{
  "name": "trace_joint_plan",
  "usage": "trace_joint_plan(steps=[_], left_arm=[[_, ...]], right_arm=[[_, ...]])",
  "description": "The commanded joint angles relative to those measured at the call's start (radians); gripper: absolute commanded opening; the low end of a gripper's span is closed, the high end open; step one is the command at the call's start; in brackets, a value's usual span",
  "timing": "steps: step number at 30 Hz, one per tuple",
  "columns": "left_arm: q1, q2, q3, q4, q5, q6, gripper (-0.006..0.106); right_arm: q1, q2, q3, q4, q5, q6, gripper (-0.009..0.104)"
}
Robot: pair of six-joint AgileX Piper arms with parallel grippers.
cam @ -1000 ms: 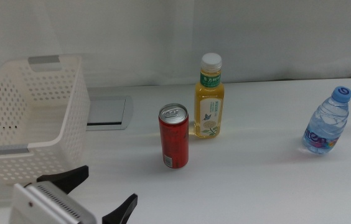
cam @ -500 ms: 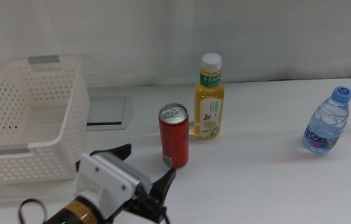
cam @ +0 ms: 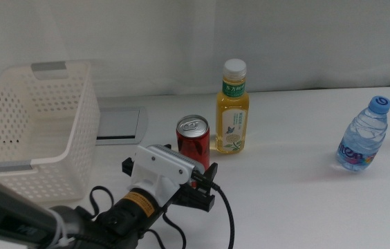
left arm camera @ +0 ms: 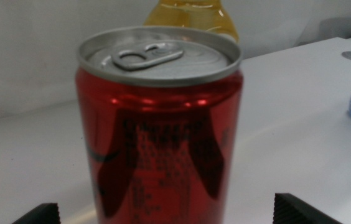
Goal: Use arms to grab the bottles and put them into the dustbin to the left of the table.
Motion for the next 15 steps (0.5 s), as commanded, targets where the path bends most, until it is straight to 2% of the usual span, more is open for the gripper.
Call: trace_joint_plan(steps=[1, 5, 12, 15], left_arm=[[-0.005, 0.035, -0.039, -0.026, -0.016, -0.024, 0.089], [-0.005, 0.073, -0.098, -0.064, -0.004, -0.035, 0.089], [-0.005, 0.090, -0.152, -0.067, 0.075, -0.068, 0.089], [-0.005, 0.090, -0.152, -0.067, 0.079, -0.068, 0.085]], right_arm=[[-0.007, -0.003, 0.019, -0.002, -0.012, -0.008, 0.103], [-0.007, -0.003, 0.019, -0.002, -0.019, -0.008, 0.103], [-0.007, -0.003, 0.019, -0.002, -0.019, -0.008, 0.103], [-0.007, -0.003, 0.019, -0.002, -0.019, -0.008, 0.103]])
